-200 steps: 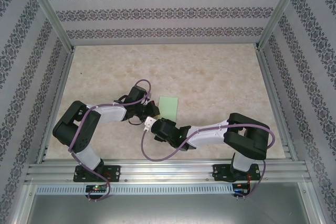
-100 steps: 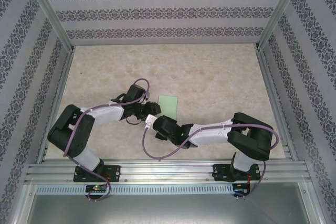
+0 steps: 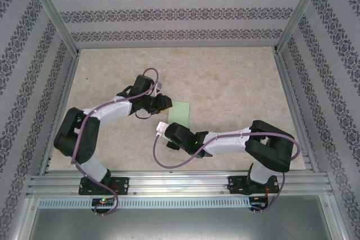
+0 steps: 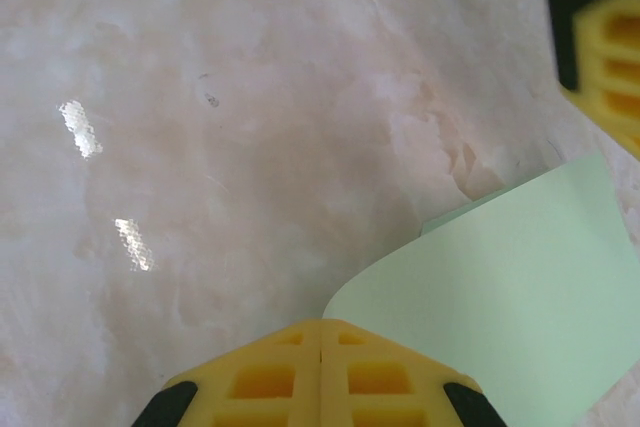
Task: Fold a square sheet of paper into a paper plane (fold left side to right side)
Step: Third fold the triangle at the center of the table.
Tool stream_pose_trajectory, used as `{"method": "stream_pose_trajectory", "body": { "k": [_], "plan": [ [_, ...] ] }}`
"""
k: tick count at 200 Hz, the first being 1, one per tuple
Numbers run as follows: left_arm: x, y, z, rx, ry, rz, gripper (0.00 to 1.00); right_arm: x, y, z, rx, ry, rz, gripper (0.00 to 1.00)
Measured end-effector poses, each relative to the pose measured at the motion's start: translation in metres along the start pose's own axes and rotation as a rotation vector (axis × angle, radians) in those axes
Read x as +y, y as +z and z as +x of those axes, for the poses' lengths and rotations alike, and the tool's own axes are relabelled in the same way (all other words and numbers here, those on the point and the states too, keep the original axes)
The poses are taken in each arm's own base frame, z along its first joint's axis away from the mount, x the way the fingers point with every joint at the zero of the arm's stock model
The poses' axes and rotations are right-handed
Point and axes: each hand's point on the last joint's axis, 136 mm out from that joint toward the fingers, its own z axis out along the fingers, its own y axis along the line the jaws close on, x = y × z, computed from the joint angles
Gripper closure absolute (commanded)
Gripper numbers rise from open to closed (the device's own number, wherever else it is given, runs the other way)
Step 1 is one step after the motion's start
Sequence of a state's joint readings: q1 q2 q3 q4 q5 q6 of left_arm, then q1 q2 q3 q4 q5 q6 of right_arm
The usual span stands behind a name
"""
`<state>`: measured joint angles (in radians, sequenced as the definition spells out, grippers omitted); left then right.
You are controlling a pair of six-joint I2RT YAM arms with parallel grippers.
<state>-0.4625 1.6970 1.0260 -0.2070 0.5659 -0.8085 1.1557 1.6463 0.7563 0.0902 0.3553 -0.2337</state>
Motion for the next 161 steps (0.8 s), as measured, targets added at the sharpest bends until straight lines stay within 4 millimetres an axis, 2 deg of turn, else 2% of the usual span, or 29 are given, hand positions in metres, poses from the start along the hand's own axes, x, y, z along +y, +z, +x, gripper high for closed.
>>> {"method": "stream_pose_trajectory", "body": {
  "k": [41,72,118,161],
  "plan": [
    [-0.007,0.046,-0.006,0.085,0.042,-0.009,0.73,0.001,0.0,0.001,0.002,0.003,-0.006,1.0],
    [0.003,0.07,-0.008,0.128,0.041,-0.04,0.74,0.002,0.0,0.001,0.005,0.001,-0.011,1.0],
    [0.026,0.085,0.002,0.181,0.023,-0.096,0.75,0.004,0.001,0.003,0.007,0.024,-0.031,1.0],
    [0.027,0.087,0.003,0.185,0.031,-0.097,0.76,0.001,0.003,0.006,0.016,0.08,-0.062,1.0]
  ]
}}
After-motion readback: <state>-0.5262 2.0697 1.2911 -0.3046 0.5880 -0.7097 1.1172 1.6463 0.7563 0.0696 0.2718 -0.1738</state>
